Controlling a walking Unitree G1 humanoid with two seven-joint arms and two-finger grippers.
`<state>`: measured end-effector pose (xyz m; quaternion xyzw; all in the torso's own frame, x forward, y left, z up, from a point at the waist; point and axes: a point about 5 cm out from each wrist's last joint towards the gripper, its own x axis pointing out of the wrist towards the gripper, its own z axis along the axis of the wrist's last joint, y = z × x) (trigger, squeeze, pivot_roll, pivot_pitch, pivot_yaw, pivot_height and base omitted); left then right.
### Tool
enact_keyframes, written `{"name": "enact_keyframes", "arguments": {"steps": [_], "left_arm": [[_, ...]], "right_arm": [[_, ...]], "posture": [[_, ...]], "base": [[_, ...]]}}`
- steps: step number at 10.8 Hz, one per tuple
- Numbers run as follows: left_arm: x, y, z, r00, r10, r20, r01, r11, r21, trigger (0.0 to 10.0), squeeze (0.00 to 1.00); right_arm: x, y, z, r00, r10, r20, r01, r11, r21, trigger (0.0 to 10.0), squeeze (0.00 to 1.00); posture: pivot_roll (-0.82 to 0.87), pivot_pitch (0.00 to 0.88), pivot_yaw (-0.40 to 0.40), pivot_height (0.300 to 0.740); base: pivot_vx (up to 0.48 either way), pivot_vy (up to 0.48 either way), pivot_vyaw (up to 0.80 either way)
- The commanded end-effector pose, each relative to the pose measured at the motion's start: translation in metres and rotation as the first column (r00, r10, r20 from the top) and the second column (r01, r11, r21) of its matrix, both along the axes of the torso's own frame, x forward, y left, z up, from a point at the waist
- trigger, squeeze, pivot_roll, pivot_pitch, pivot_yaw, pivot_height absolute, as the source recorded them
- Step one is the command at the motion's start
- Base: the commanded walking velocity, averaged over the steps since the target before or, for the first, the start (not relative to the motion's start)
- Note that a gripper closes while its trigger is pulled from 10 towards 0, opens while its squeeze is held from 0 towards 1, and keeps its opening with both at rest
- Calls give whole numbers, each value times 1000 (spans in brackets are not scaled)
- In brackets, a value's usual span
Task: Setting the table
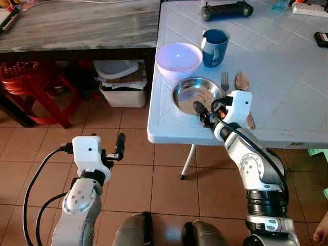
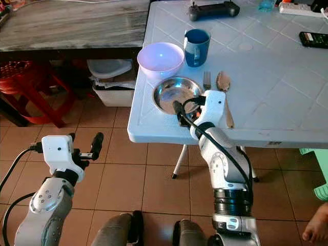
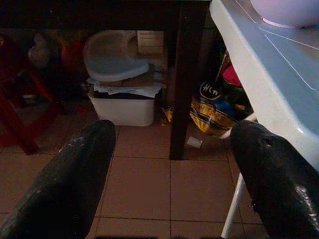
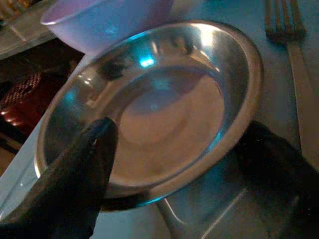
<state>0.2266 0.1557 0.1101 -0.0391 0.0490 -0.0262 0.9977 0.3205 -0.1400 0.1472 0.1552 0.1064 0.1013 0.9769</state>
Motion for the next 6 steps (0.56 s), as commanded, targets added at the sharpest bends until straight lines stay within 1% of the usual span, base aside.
{"name": "enact_keyframes", "arguments": {"steps": [1,3,4,5,6], "left_arm": [[-2,3,2,1000,3,4,-3,1000,13,10000,0],[-2,3,2,1000,2,2,-2,1000,13,10000,0],[-2,3,2,1000,-2,1,2,1000,13,10000,0],[-2,3,2,1000,-5,2,5,1000,12,10000,0],[-2,3,2,1000,-6,2,6,1000,11,10000,0]], "right_arm": [[0,0,-5,999,-9,-42,10,1000,16,0,0],[0,-4,-7,997,-30,-71,33,998,55,39,0],[0,-6,-11,993,-45,-107,55,994,94,39,0],[1,-8,-12,992,-58,-117,70,992,105,471,0],[1,-9,-13,989,-67,-135,84,989,125,510,0]], "posture": [[32,185,72,740],[30,186,73,740],[31,185,73,740],[32,186,73,740],[32,186,74,740]], "base": [[0,0,0],[0,0,0],[0,0,0],[0,0,0],[0,0,0]]}}
